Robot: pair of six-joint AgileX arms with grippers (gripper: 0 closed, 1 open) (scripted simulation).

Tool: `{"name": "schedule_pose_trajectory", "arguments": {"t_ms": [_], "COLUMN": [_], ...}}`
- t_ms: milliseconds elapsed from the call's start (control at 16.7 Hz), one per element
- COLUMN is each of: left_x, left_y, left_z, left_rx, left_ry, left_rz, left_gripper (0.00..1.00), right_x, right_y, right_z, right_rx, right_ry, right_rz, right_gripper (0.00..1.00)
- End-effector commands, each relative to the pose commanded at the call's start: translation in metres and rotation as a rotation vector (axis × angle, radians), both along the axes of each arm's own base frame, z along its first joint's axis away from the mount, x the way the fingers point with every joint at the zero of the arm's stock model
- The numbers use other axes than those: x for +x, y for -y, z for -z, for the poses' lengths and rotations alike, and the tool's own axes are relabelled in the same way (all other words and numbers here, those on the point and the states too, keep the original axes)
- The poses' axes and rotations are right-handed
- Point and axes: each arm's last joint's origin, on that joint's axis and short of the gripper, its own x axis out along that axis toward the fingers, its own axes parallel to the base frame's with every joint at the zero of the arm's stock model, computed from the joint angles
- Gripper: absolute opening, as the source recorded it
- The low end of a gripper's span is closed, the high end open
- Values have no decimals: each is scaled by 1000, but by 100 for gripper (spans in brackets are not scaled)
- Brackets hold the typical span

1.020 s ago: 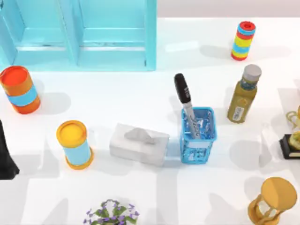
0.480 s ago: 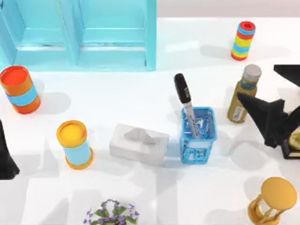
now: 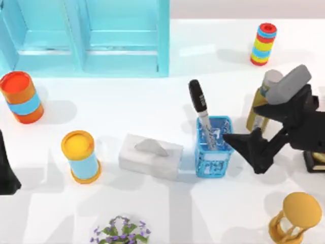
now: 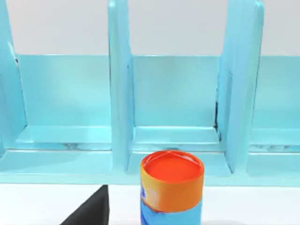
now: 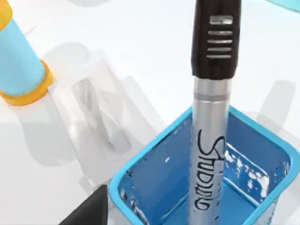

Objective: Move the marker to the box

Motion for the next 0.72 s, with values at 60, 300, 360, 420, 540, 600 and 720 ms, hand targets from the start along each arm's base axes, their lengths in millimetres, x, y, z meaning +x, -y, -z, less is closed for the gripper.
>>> {"name": "schedule_pose_trajectory", "arguments": {"t_ms": [60, 300, 360, 420, 540, 600, 720], "left_x": [0, 0, 0, 0, 0, 0, 0], "left_y": [0, 0, 0, 0, 0, 0, 0], "left_z": [0, 0, 0, 0, 0, 0, 0], "left_rx": [0, 0, 0, 0, 0, 0, 0], "left_ry": [0, 0, 0, 0, 0, 0, 0], "left_rz": [0, 0, 0, 0, 0, 0, 0], "left_gripper": [100, 100, 100, 100, 100, 100, 100], "right_x": [1, 2, 2, 2, 3, 5, 9], "right_y": [-1, -1, -1, 0, -3, -8, -21], "right_z": [5, 8, 8, 9, 10, 13, 23], "right_rx": [-9, -16, -16, -16, -16, -16, -17], "right_ry": [-18, -32, -32, -32, -32, -32, -33], "right_rz": [-4, -6, -6, 0, -3, -5, -7], "right_gripper": [100, 100, 100, 100, 100, 100, 100]}}
